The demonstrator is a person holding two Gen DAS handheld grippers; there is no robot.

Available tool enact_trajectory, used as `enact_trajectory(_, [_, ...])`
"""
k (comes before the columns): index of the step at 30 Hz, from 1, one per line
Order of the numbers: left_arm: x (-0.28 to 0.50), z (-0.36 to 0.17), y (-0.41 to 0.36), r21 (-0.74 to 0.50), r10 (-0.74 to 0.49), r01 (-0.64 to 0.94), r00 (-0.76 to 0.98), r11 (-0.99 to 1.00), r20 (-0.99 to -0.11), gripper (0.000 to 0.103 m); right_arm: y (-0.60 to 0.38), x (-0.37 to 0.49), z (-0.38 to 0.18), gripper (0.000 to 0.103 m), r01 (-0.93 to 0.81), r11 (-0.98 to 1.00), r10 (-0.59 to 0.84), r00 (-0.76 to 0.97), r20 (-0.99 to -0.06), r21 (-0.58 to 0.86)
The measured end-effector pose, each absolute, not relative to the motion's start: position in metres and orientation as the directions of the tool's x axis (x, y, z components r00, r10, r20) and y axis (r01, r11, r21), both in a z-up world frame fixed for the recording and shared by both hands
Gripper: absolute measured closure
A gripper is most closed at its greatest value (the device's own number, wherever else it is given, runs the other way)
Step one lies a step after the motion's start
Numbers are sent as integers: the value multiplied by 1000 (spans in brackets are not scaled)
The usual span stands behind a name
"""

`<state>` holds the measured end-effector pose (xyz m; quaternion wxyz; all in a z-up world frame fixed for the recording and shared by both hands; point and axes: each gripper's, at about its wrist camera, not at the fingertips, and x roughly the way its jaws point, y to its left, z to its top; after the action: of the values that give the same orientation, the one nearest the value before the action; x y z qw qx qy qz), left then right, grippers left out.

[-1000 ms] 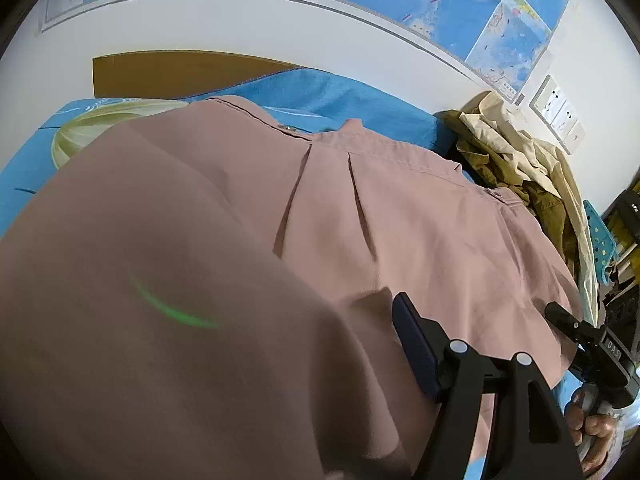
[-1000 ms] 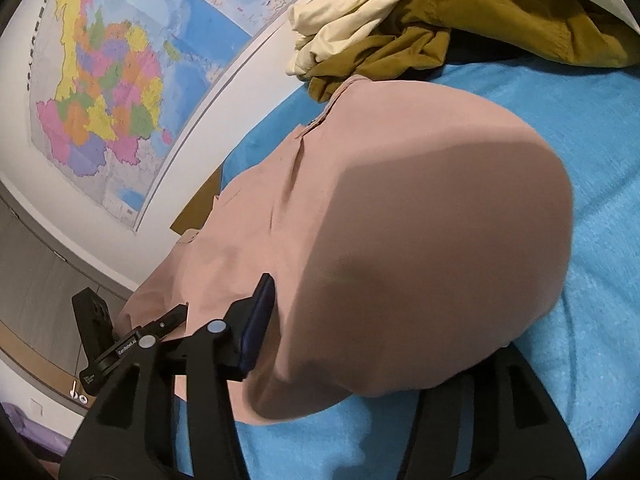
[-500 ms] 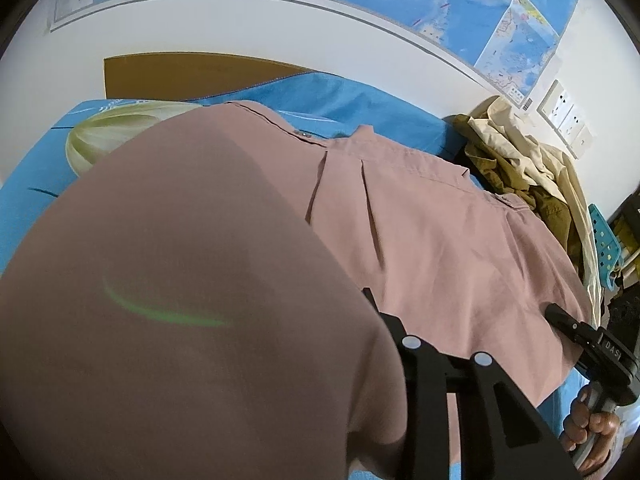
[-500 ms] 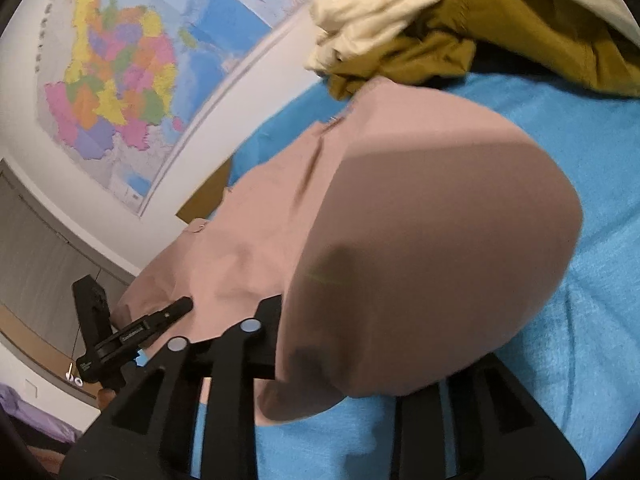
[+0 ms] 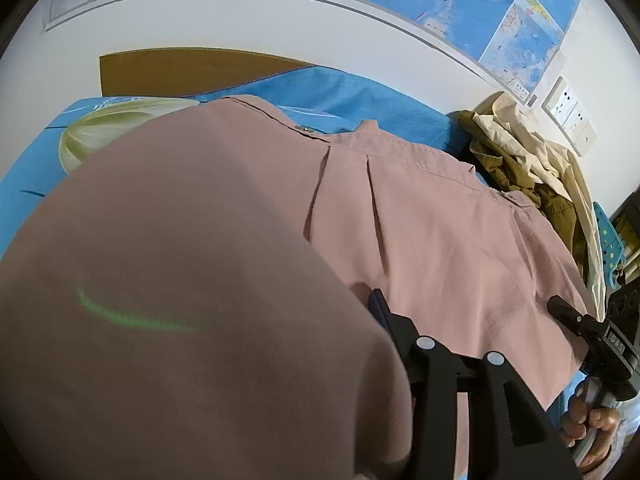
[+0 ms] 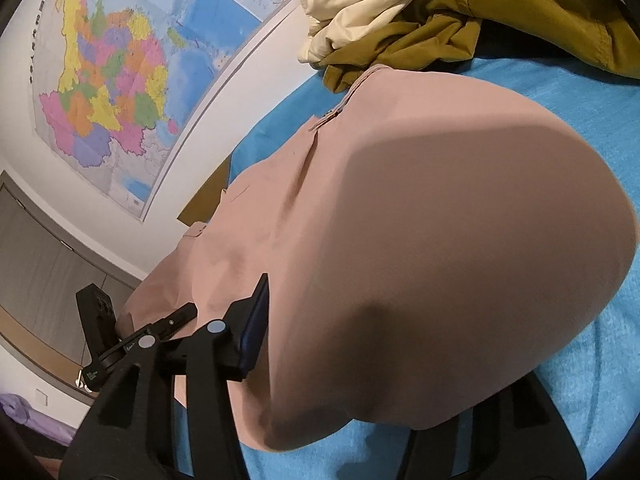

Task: Fold large clothes

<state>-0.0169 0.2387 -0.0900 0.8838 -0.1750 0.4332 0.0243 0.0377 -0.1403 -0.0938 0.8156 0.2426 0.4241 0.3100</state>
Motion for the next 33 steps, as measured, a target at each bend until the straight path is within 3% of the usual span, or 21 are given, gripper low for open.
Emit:
enact_trajectory(9, [-14,-89,236,-278,-101,-193,624,941,-775,53,-139,41,-94,55,-307,694,710,444,-547,651])
enact_trajectory(10, [-14,-89,236,-277,-100,-195,623,941,-776,53,-139,42,-95,61,-300,696,708,442,-551,653])
enact_trajectory(12, [-14,-89,237,-271,-91,-202,620,941,-779,58,-140,43,-97,74,-302,683,720,430,-545,665])
enact_trajectory(14, [-14,-87,238,-278,-98,-202,619,939,-780,71,-139,42,-94,83,-317,664,738,425,-525,677])
enact_trajectory(17, [-18,-77,244,-323,-136,-185,638,928,-758,78,-138,40,-86,83,-344,651,750,425,-506,677])
enact_trajectory(18, [-18,-75,245,-327,-143,-180,638,928,-757,76,-138,42,-87,79,-338,652,750,420,-511,679])
enact_trajectory(20, [-13,-80,251,-366,-189,-177,612,914,-768,56,-137,50,-95,66,-311,653,750,393,-532,691])
enact_trajectory(22, [-7,-87,254,-386,-213,-184,590,904,-779,52,-135,55,-99,66,-304,653,749,392,-534,693])
enact_trajectory(23, [-5,-87,254,-397,-231,-157,601,904,-765,45,-133,55,-99,64,-310,656,748,393,-535,688])
enact_trajectory(27, [1,-87,252,-411,-252,-140,603,901,-757,42,-125,61,-97,56,-327,634,768,376,-518,701])
enact_trajectory(28, [3,-86,252,-399,-238,-148,601,905,-763,53,-122,64,-97,61,-324,637,766,372,-525,699])
enact_trajectory(29, [3,-86,252,-386,-222,-158,599,909,-769,70,-119,65,-97,81,-330,636,767,364,-528,697])
enact_trajectory(33, [5,-79,257,-378,-208,-174,595,909,-776,83,-116,65,-85,88,-364,625,777,375,-506,690])
